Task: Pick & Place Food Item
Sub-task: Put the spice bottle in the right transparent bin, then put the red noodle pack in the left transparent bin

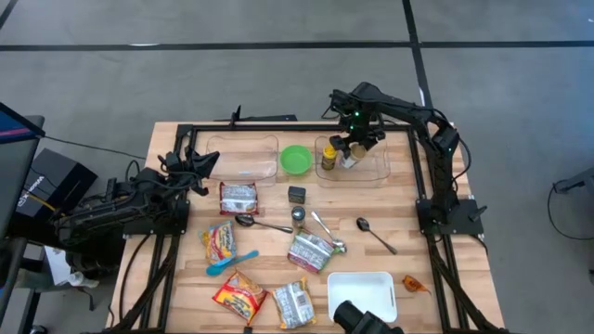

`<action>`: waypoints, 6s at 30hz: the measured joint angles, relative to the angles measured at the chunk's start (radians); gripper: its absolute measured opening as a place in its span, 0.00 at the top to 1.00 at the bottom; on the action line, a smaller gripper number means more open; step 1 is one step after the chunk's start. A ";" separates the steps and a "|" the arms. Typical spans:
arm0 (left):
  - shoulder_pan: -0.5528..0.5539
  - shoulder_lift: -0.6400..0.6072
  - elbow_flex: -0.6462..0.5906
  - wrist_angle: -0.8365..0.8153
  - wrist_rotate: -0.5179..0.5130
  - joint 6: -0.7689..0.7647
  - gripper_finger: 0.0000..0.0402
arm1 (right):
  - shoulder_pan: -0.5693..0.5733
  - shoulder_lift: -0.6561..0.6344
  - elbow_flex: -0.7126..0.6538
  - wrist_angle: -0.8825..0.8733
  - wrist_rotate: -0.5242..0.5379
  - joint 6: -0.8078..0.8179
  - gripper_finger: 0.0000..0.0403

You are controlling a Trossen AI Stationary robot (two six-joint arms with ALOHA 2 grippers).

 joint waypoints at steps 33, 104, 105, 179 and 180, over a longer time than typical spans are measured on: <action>0.000 0.000 0.000 0.001 0.000 0.001 1.00 | -0.036 0.147 0.151 -0.019 -0.019 0.014 0.29; 0.000 0.000 0.000 0.000 0.000 0.001 1.00 | 0.025 0.147 0.173 -0.056 0.120 0.065 0.26; 0.000 0.000 0.000 0.000 0.000 0.001 1.00 | 0.026 0.147 0.173 -0.056 0.120 0.065 0.25; 0.000 0.000 0.000 0.001 0.000 0.002 1.00 | 0.384 -0.337 0.173 0.575 0.596 -0.298 0.20; 0.000 0.000 0.000 0.001 0.000 0.002 1.00 | 0.399 -0.338 0.173 0.599 0.595 -0.325 0.20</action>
